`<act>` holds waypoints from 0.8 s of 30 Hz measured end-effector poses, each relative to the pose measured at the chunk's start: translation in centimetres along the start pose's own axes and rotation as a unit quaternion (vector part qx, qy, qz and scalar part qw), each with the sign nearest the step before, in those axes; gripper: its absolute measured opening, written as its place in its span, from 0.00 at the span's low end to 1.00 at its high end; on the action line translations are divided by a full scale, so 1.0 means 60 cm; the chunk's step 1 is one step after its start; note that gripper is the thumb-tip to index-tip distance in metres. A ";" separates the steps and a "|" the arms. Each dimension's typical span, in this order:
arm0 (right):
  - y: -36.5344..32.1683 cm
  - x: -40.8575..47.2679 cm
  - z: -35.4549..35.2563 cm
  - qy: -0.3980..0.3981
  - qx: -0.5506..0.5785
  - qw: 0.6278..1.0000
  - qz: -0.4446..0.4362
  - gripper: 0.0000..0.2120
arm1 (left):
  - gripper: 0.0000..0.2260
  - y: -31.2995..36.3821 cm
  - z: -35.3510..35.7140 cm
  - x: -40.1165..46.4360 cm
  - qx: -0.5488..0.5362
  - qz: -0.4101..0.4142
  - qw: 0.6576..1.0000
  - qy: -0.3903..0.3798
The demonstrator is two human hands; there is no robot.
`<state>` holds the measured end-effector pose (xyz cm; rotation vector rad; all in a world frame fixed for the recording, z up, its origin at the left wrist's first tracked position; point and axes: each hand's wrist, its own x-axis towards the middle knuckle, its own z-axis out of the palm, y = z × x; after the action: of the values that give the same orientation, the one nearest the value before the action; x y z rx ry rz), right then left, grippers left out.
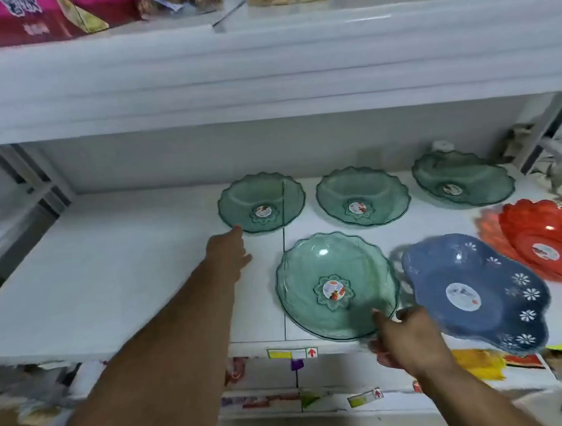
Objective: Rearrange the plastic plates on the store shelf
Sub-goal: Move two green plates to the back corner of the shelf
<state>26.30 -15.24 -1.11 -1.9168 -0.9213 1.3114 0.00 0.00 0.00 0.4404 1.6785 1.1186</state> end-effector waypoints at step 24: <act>-0.037 0.019 0.018 -0.003 0.128 0.991 -0.025 0.07 | 0.15 0.052 -0.088 0.075 -0.195 0.014 0.981 0.011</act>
<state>25.14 -12.96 -0.23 -1.6835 -0.7582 1.3371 -7.23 2.44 0.37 0.2024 1.4276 1.4387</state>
